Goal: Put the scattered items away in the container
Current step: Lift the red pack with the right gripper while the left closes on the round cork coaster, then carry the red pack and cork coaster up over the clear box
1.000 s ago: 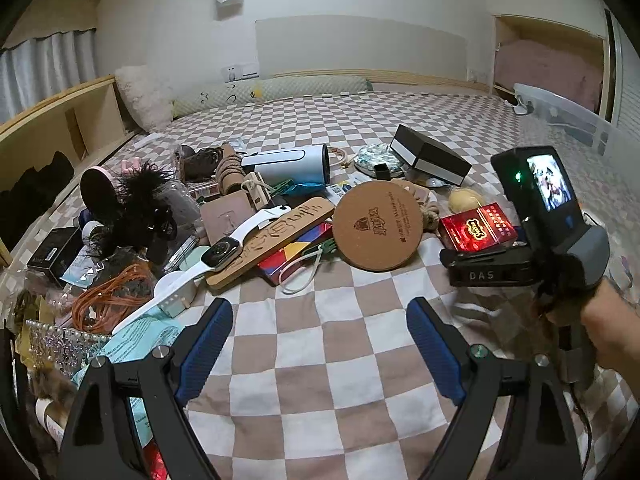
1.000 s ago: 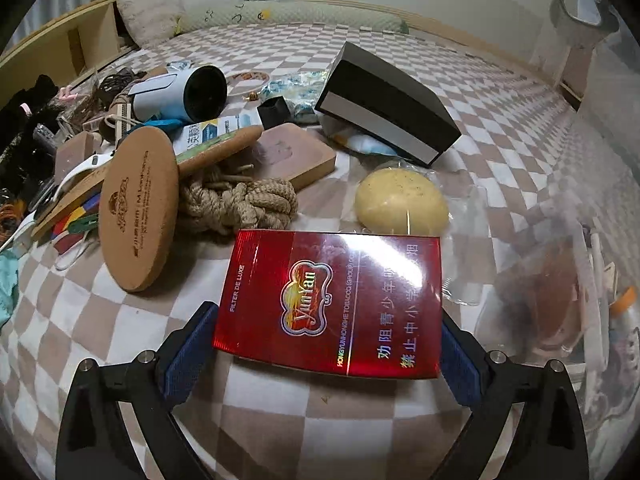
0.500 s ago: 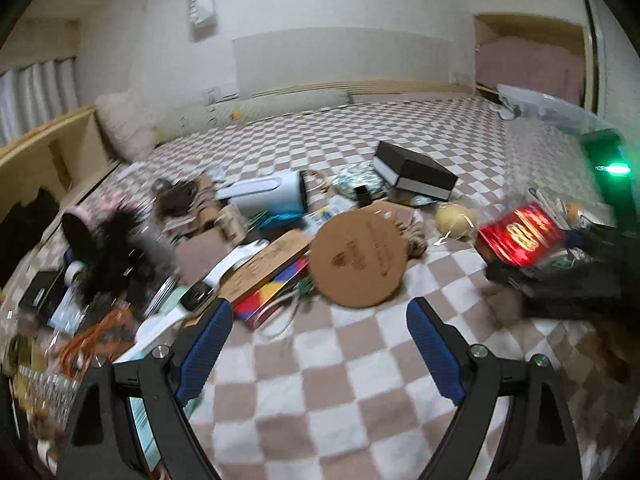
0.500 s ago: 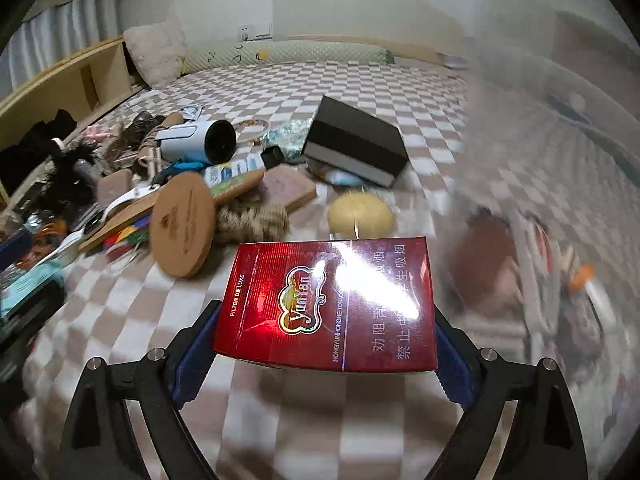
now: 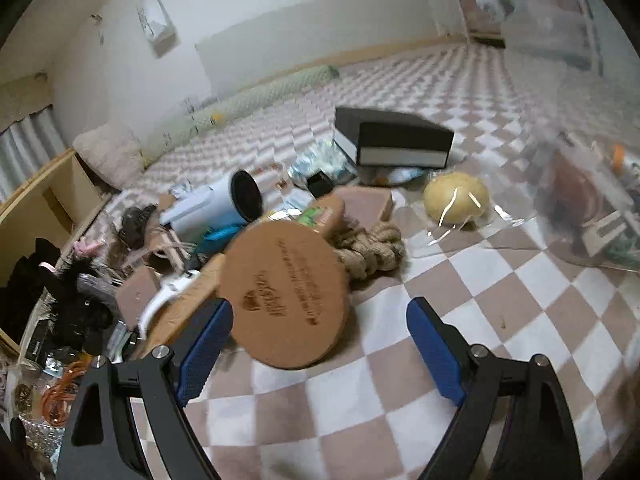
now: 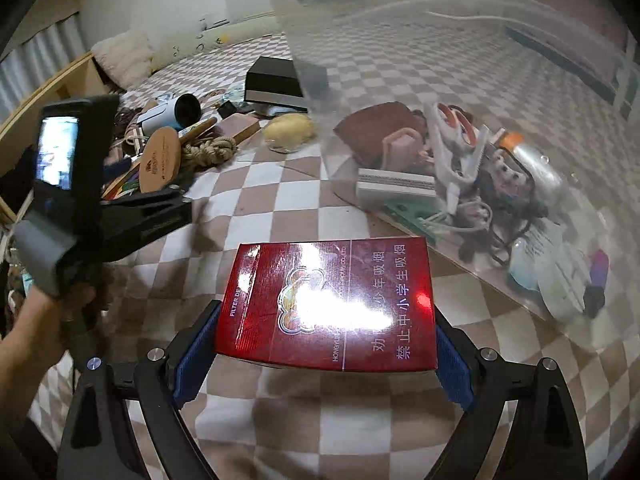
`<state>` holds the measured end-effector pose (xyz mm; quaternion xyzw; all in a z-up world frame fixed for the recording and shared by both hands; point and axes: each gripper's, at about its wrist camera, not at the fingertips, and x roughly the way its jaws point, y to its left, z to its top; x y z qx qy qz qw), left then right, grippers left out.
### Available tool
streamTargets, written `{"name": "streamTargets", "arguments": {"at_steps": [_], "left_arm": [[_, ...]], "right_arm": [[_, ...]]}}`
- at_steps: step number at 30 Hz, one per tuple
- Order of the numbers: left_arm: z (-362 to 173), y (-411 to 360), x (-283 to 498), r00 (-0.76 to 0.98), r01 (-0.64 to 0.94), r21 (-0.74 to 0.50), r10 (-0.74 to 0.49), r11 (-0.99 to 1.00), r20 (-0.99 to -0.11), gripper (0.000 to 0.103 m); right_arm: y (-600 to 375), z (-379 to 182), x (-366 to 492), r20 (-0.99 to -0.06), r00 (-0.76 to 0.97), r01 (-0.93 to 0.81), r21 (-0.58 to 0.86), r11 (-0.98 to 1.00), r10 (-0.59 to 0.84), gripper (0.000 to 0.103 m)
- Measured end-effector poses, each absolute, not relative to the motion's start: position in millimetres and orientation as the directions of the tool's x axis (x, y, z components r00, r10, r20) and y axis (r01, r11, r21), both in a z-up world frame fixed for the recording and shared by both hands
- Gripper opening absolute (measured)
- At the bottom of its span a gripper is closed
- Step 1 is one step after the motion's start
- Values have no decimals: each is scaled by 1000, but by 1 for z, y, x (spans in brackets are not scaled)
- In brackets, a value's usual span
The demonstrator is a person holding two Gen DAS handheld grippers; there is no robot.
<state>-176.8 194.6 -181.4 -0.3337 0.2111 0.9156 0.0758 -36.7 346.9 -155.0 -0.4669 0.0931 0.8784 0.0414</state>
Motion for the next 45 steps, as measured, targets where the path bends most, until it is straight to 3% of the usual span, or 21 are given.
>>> {"name": "streamTargets", "arguments": {"at_steps": [4, 7, 9, 11, 15, 33, 45], "left_arm": [[-192, 190, -192, -743, -231, 349, -67, -908, -666, 80], [-191, 169, -200, -722, -181, 287, -70, -941, -688, 73], [-184, 153, -202, -728, -147, 241, -60, -959, -683, 62], [-176, 142, -199, -747, -126, 207, -45, -970, -663, 60], [-163, 117, -198, -774, -110, 144, -6, -983, -634, 39], [-129, 57, -220, -760, -115, 24, 73, -993, -646, 15], [-139, 38, -238, -710, -88, 6, 59, -996, -702, 8]], "right_arm": [[349, -155, -39, -825, -565, -149, 125, -981, -20, 93], [348, -155, -41, -822, -569, -140, 133, -981, -30, 93], [348, -154, -42, -819, -572, -135, 138, -981, -37, 93], [347, -155, -43, -818, -573, -132, 145, -981, -44, 93], [342, -157, -44, -817, -574, -125, 159, -979, -60, 93], [317, -148, -59, -793, -600, -84, 193, -978, -105, 93], [312, -145, -74, -789, -605, -97, 204, -974, -105, 93]]}}
